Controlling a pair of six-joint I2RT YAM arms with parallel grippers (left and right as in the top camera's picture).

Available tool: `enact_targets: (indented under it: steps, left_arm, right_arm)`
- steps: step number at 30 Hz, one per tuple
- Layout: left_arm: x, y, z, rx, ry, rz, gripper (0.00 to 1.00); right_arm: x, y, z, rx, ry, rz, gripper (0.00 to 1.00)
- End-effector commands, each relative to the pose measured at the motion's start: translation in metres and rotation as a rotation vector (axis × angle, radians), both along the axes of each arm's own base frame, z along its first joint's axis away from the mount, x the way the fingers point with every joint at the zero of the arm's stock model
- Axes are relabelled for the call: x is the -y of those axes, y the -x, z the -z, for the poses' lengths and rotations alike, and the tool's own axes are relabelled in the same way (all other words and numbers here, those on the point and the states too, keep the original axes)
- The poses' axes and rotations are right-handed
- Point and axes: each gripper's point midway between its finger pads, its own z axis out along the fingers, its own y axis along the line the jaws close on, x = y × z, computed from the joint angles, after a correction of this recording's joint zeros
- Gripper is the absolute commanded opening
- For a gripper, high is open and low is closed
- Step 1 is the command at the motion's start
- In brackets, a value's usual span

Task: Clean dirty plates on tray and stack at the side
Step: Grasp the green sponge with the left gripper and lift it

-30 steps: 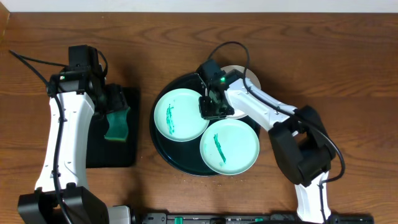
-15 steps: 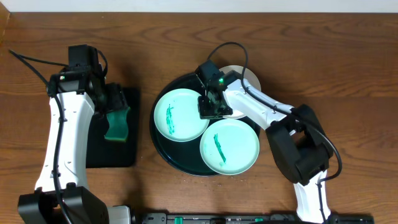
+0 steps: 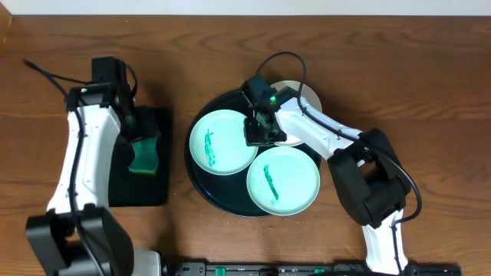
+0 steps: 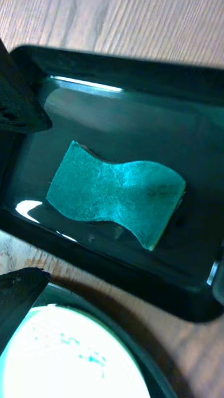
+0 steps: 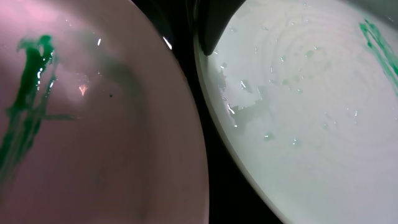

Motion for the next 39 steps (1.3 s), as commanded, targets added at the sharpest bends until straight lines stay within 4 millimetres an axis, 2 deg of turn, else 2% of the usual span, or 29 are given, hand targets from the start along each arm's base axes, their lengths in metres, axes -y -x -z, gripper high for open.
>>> enact_targets:
  steps: [1, 3, 6, 8, 10, 14, 17, 22, 28, 35, 37, 39]
  left_arm:
    - [0.003, 0.002, 0.027, -0.082, 0.028, 0.056, 0.7]
    - [0.006, 0.003, 0.039, -0.12, 0.053, 0.086, 0.69]
    - [0.006, 0.004, 0.057, -0.174, 0.062, 0.091, 0.61]
    - [0.002, 0.005, 0.07, -0.206, 0.07, 0.082, 0.54]
    - [-0.005, 0.006, 0.078, -0.223, 0.075, 0.062, 0.51]
    - [-0.015, 0.007, 0.082, -0.224, 0.102, 0.049, 0.47]
    - [-0.011, 0.006, 0.084, -0.209, 0.161, 0.08, 0.47]
    - [-0.011, 0.006, 0.095, -0.196, 0.156, 0.093, 0.46]
    - [-0.011, 0.004, 0.102, -0.177, 0.151, 0.094, 0.41]
    - [-0.01, 0.012, 0.115, -0.185, 0.15, 0.093, 0.4]
    - [-0.01, 0.012, 0.118, -0.177, 0.147, 0.094, 0.29]
    - [-0.011, 0.01, 0.119, -0.168, 0.145, 0.094, 0.11]
  right_arm:
    - [0.0, 0.001, 0.013, -0.01, 0.03, -0.008, 0.01]
    - [0.0, 0.001, 0.013, -0.009, 0.029, -0.013, 0.01]
    - [0.0, 0.001, 0.013, -0.009, 0.029, -0.016, 0.01]
    - [0.0, 0.001, 0.013, -0.008, 0.028, -0.022, 0.03]
    - [0.0, 0.001, 0.013, -0.009, 0.027, -0.024, 0.04]
    - [0.0, 0.001, 0.013, -0.008, 0.027, -0.023, 0.04]
    - [-0.001, 0.001, 0.013, -0.008, 0.021, -0.024, 0.04]
    - [-0.002, 0.001, 0.013, -0.01, 0.019, -0.024, 0.04]
    - [-0.002, 0.001, 0.013, -0.01, 0.019, -0.024, 0.03]
    - [-0.002, 0.001, 0.013, -0.01, 0.019, -0.024, 0.03]
    - [-0.002, 0.001, 0.013, -0.01, 0.019, -0.024, 0.03]
    - [-0.002, 0.001, 0.013, -0.01, 0.019, -0.024, 0.03]
